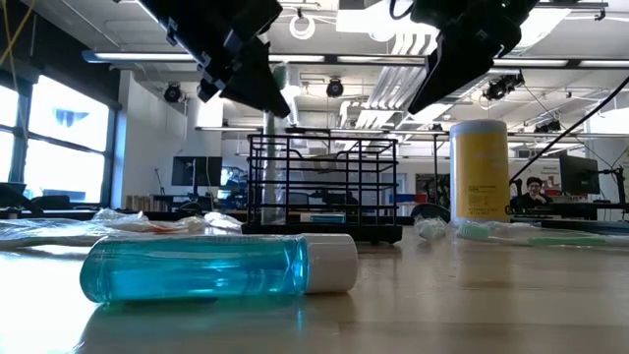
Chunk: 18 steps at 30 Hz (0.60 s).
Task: Pick & Place toothbrushing station
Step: Put the green toothbrush into the black mesh organizer
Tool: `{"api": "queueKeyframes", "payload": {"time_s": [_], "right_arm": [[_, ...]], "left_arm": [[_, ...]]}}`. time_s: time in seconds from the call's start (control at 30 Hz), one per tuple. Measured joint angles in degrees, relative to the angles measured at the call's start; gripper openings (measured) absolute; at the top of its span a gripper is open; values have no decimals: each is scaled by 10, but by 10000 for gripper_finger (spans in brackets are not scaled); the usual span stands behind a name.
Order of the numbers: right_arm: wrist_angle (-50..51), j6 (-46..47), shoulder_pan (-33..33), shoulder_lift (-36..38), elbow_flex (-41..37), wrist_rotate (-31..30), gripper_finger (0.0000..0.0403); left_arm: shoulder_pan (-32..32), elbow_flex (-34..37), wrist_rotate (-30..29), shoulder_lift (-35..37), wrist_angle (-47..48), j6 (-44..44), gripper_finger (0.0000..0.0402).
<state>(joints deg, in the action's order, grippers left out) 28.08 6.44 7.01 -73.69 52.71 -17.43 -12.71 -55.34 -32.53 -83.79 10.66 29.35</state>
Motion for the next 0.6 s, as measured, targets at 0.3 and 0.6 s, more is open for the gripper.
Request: {"api": "queueKeyframes", "payload": {"time_s": [0.3, 0.6], "right_arm": [[2, 0, 0, 0, 0, 11, 184], [2, 0, 0, 0, 0, 28, 184]], "left_arm": [[0, -1, -1, -8, -2, 0, 21], [0, -1, 23, -3, 4, -5, 22]]}}
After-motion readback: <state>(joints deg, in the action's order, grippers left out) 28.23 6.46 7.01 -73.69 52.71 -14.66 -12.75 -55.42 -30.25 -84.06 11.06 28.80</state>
